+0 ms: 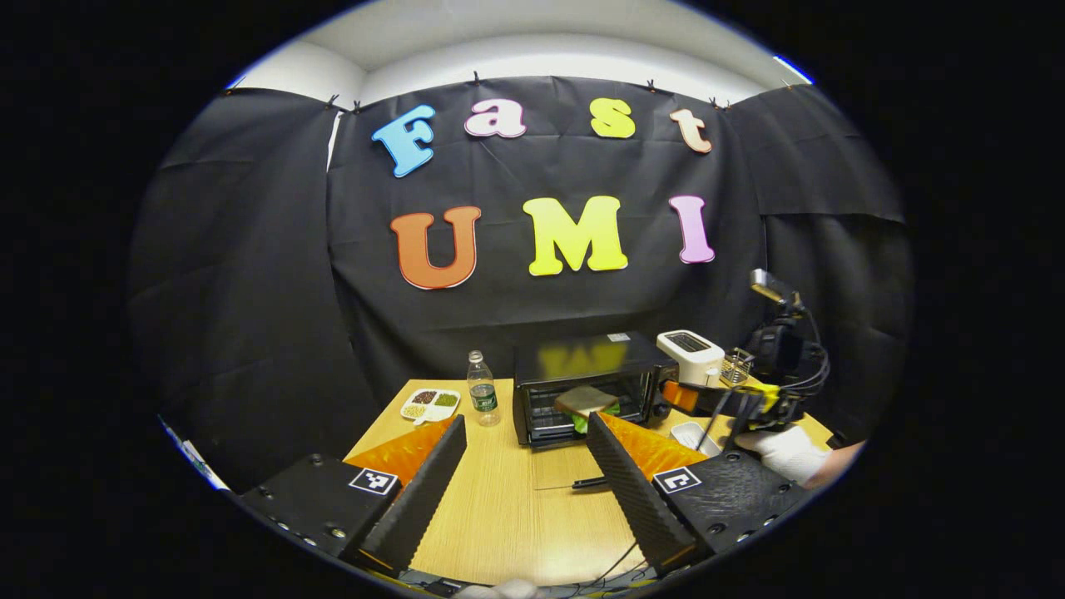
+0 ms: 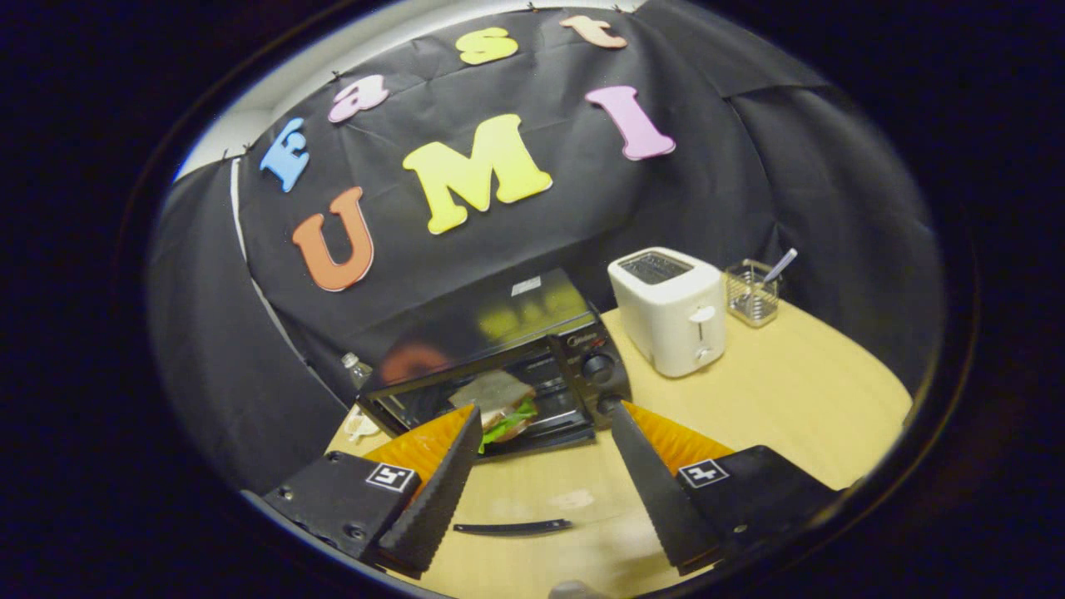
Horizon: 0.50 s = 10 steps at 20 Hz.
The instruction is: Open the electric oven with the left hand, put the food in, and close the electric oven.
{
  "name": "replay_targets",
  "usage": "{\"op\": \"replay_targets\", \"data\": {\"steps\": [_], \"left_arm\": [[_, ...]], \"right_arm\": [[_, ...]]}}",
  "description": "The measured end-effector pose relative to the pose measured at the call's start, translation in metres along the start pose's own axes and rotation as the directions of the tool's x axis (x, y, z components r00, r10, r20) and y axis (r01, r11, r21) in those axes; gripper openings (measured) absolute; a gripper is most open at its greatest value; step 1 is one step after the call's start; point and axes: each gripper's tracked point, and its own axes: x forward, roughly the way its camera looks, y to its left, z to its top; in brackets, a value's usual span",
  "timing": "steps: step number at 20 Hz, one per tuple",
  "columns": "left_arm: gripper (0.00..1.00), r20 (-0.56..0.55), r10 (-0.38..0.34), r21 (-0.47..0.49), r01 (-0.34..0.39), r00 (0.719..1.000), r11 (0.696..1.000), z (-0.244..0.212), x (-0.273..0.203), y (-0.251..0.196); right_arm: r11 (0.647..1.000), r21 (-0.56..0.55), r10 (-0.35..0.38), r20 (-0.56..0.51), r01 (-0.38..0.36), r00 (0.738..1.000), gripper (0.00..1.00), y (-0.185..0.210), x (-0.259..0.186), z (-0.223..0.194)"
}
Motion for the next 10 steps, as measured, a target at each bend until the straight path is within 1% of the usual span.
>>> {"op": "replay_targets", "data": {"steps": [2, 5, 10], "left_arm": [[0.95, 0.001, -0.002, -0.011, 0.002, 1.0, 1.0, -0.008, 0.005, -0.009], [0.96, -0.009, 0.001, 0.004, -0.001, 1.0, 1.0, -0.024, 0.016, -0.022], [0.96, -0.081, -0.001, 0.013, 0.002, 0.997, 1.0, -0.077, 0.042, -0.05]], "right_arm": [[0.999, -0.051, 0.005, 0.01, -0.004, 1.0, 1.0, -0.011, -0.031, 0.013], [0.992, -0.123, -0.001, 0.061, 0.009, 0.998, 1.0, -0.034, -0.076, 0.044], [0.98, -0.196, -0.022, 0.104, 0.042, 0.994, 1.0, -0.066, -0.119, 0.076]]}}
